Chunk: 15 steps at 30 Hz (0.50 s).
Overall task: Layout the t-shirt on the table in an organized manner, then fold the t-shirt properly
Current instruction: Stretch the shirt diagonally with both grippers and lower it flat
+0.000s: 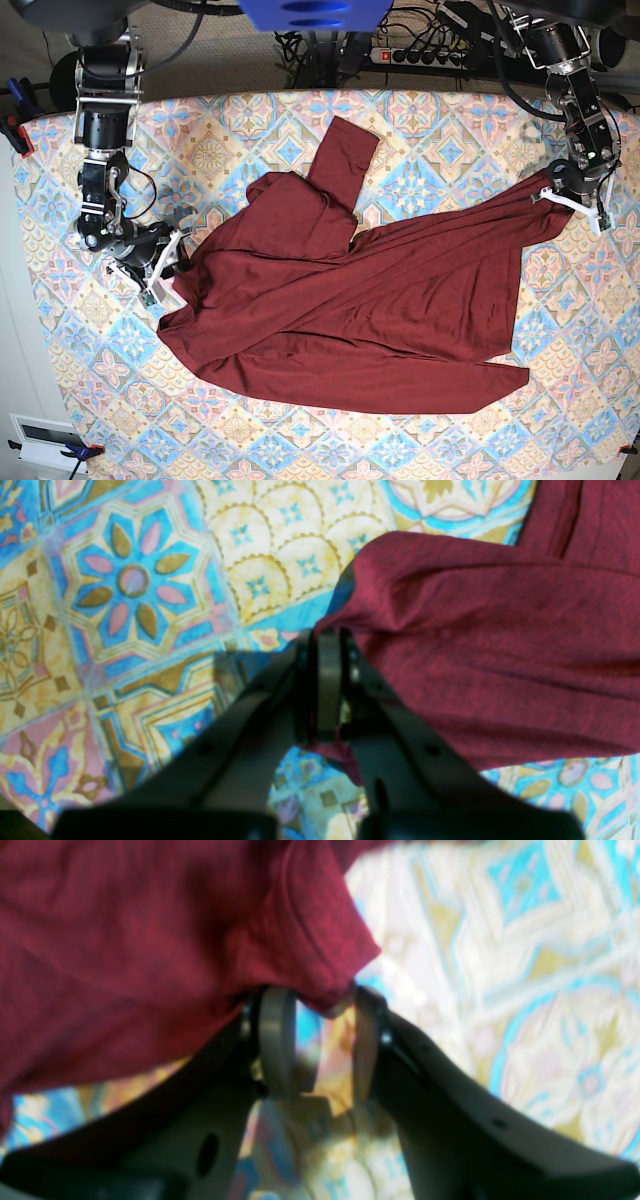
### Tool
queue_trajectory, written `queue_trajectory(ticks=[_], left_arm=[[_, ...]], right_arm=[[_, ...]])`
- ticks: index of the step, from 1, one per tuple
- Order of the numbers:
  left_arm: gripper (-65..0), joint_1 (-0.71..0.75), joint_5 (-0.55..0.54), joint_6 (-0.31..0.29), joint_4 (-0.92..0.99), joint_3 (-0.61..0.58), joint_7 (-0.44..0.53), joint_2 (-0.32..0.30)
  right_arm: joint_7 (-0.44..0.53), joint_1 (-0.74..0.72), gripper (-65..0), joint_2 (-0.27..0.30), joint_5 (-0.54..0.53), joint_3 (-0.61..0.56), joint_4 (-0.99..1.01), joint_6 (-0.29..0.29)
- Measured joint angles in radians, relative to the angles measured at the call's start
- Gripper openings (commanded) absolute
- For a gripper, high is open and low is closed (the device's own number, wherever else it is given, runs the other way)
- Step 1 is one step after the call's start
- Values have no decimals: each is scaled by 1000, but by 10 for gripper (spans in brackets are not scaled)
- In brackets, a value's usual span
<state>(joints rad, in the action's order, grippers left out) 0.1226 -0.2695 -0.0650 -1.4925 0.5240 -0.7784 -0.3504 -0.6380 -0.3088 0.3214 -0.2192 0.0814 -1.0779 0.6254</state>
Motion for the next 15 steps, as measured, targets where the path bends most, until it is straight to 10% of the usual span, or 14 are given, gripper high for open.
queue_trajectory(ticks=[8,15], left_arm=[[-628,0,-3,-3,0,0,0,-2],[-628,0,-3,-3,0,0,0,-1]], right_arm=[[-3,4,-483,0,-2,0,6,34],[37,-5,-649,-1,-32,9,82,38]])
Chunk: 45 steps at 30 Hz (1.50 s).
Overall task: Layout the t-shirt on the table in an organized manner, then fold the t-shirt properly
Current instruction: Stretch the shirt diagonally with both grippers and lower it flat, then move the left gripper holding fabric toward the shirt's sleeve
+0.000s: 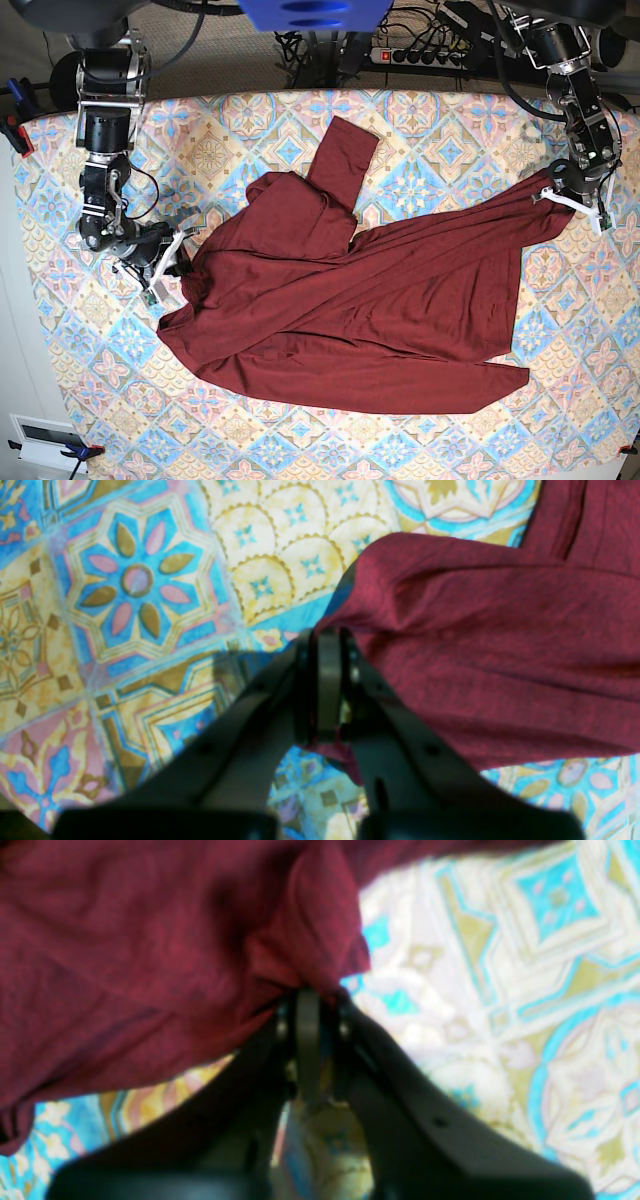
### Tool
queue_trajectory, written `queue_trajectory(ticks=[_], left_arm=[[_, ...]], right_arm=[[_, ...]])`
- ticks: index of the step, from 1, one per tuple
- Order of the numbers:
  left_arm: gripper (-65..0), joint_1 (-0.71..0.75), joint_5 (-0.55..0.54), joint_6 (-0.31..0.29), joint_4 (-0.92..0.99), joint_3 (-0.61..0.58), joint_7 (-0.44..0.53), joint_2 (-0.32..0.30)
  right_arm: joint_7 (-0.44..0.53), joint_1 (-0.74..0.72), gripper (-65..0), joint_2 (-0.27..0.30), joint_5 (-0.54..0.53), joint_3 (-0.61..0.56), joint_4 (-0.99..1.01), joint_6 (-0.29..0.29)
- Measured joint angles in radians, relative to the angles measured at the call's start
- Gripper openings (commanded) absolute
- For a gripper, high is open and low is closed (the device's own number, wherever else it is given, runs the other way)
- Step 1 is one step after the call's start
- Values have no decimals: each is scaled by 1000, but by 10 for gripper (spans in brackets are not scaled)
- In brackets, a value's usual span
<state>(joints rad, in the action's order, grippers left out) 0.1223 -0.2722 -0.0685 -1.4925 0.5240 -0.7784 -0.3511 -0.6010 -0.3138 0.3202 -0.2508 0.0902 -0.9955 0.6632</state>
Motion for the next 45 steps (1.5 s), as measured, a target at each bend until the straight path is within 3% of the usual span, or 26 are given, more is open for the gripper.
queue_trajectory(ticks=[5,9,15,21,27,31,34,37,42,45], left_arm=[[-628,0,0,0,0,0,0,0],[-628,0,0,0,0,-5,-1,2],[-628,5,-6,-4,0,-156,-1,1],[-628,2,11,10,-9,-251,15,-12],[-628,20,-12,-7,-146,-441,-2,-5],[-627,23,-1,-1,-176,-449,-8,-6],[-603,23,5,5,-211,-449,-98,-14],[-536,26,0,4,-243,-450,-222,-15],[-425,95,-172,1,-308,-441,-268,-116],[-373,137,-384,7,-308,-373,-269,-165]], right_arm=[[-5,-4,-650,0,2,8,4,7],[-34,5,-650,-12,15,127,4,40],[-46,9,-650,6,32,233,9,33],[-47,11,-650,68,26,323,9,40],[-48,22,-650,129,29,380,10,34],[-42,19,-650,146,30,382,11,33],[-40,20,-650,149,30,382,13,33],[-39,19,-650,151,30,381,15,34],[-39,19,-650,151,30,378,16,34],[-40,19,-650,151,31,376,16,33]])
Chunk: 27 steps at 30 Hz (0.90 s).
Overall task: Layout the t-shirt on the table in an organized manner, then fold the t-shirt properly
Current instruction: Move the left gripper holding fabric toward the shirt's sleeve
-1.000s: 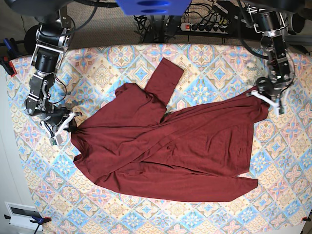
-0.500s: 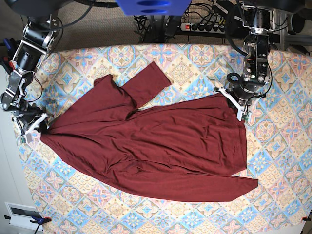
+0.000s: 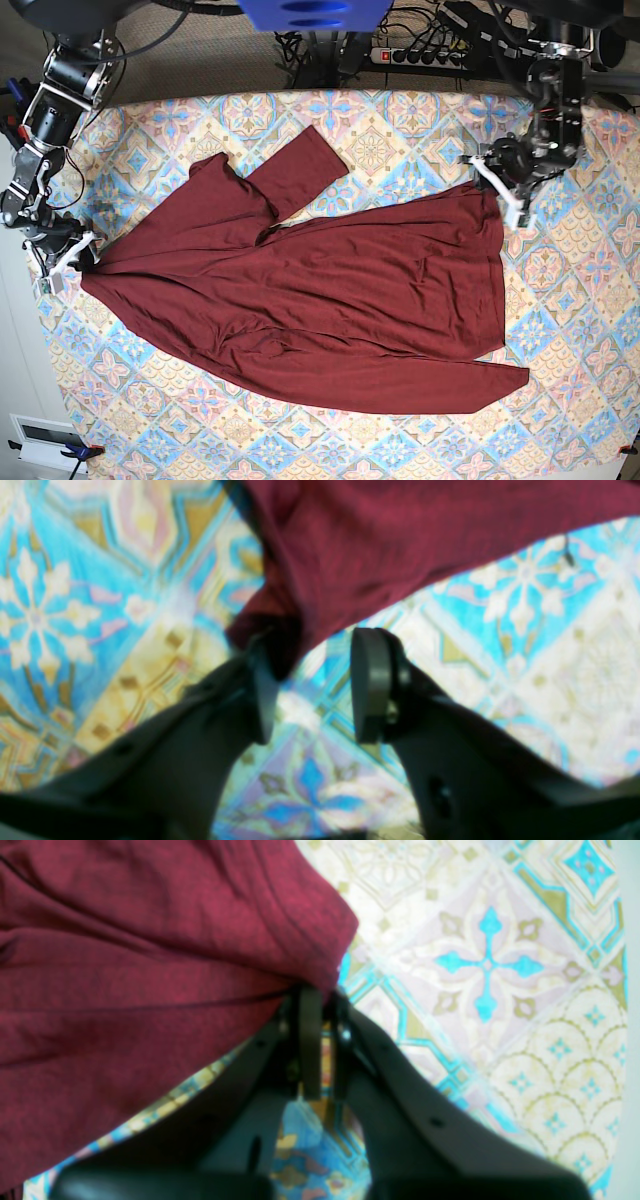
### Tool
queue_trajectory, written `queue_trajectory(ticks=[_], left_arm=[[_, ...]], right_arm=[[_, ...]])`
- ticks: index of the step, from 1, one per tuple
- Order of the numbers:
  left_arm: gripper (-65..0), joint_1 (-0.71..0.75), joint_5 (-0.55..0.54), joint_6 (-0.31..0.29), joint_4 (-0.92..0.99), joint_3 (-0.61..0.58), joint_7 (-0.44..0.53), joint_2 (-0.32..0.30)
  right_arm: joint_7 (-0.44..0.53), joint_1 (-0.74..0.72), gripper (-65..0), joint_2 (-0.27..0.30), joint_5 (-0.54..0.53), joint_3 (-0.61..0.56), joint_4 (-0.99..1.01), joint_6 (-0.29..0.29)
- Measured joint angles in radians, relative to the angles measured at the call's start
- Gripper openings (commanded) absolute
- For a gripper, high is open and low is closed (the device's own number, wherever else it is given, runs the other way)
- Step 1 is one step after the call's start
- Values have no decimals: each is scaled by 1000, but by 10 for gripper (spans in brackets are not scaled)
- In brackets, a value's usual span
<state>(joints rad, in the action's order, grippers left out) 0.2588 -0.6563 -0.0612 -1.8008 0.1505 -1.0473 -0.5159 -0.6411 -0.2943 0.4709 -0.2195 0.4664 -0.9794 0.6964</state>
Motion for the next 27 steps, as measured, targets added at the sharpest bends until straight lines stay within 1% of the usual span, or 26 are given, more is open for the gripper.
queue_trajectory(ticks=[3,4,6,10,14,18,20,22,25,27], left_arm=[[-371,21,-192,3,-3,51,5,-7],[-371,24,-237,2,-3,51,2,-3],[-371,18,-272,1,-3,42,6,40],[-371,16,-255,1,-3,-39,-25,124],[-371,16,-235,0,-4,-133,-21,185],[-371,-18,-105,6,0,-201,-16,253],[-370,-35,-87,-3,19,-250,-11,294],[-369,-54,-47,-2,69,-287,-8,327],[-369,-75,-31,-13,118,-319,8,356],[-369,-91,6,-10,128,-343,35,380]], right_arm=[[1,0,-650,0,2,0,0,1],[1,0,-650,0,2,0,0,0],[1,0,-650,0,2,0,1,0],[4,0,-650,0,2,0,1,0],[1,1,-650,0,2,0,2,0],[4,0,-650,0,1,0,2,1],[1,1,-650,0,2,0,2,0],[0,2,-650,0,2,0,0,0],[0,2,-650,0,2,0,-1,0],[0,3,-650,0,2,0,-1,0]])
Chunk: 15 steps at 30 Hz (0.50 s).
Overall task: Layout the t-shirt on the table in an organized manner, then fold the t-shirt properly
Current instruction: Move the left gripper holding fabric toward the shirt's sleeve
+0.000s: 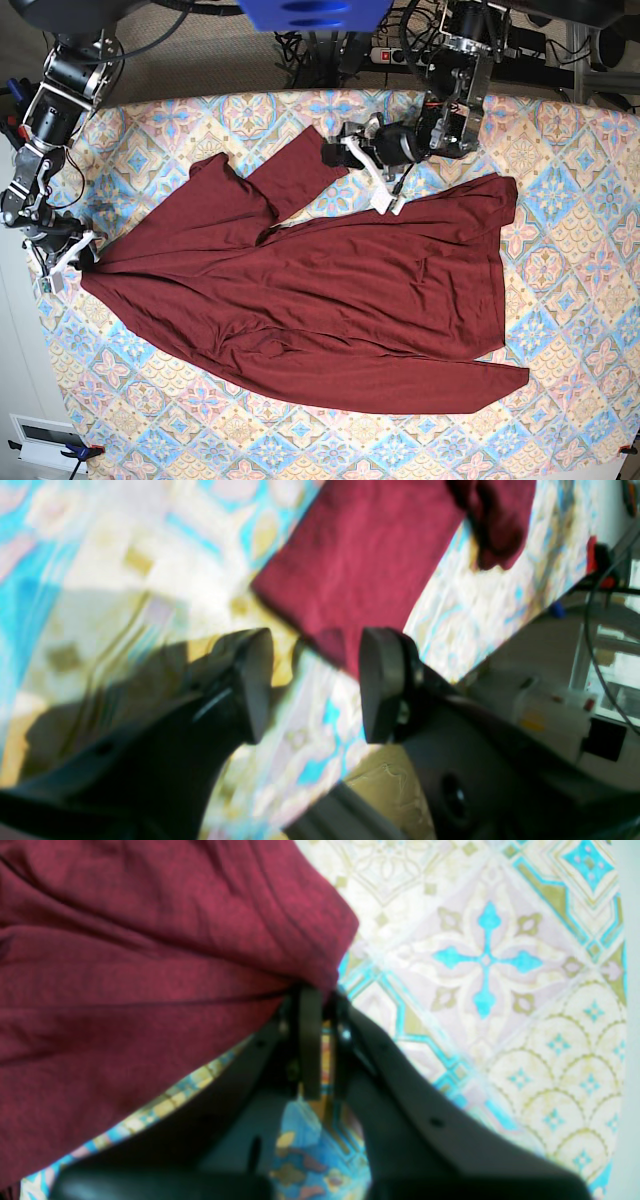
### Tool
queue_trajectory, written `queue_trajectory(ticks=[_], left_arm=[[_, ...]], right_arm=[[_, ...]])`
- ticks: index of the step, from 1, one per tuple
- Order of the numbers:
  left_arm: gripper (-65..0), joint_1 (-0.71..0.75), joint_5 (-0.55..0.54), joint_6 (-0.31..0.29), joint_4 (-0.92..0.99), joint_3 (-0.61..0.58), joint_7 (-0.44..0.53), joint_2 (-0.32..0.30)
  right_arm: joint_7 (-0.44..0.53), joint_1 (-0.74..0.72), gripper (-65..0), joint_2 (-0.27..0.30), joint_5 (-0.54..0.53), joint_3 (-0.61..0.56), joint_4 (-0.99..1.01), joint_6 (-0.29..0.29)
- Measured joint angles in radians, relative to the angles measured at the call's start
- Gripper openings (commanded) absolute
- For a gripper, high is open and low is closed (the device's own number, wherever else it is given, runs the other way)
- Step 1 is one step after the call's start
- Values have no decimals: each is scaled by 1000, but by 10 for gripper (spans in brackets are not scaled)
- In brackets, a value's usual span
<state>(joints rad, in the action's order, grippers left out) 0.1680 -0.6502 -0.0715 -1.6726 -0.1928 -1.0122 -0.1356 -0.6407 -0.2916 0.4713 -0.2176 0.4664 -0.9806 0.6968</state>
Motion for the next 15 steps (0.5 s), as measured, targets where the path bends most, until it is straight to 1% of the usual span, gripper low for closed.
queue_trajectory(ticks=[1,5,6,7,9,11,13,14,15], left_arm=[[-369,-6,22,0,7,-15,7,8],[-371,-54,37,-11,80,-65,40,43],[-380,-74,42,-12,104,-83,46,56],[-405,-85,59,-10,113,-95,48,70],[-504,-87,101,-5,114,-114,58,89],[-647,-80,104,-4,121,-118,50,94],[-650,-76,98,-3,122,-119,56,92],[-639,-73,98,-4,121,-119,53,84],[-650,-72,99,-1,104,-117,44,64]], right_arm=[[0,0,-650,0,0,0,0,0],[0,0,-650,0,0,0,0,0],[0,1,-650,0,-1,1,0,0],[-3,1,-650,0,-1,1,0,0],[-3,0,-650,0,0,1,0,0],[-3,0,-650,0,0,2,-1,0],[-5,1,-650,0,0,2,-1,0],[-5,1,-650,0,0,2,-1,0],[-3,1,-650,0,0,2,-1,0]])
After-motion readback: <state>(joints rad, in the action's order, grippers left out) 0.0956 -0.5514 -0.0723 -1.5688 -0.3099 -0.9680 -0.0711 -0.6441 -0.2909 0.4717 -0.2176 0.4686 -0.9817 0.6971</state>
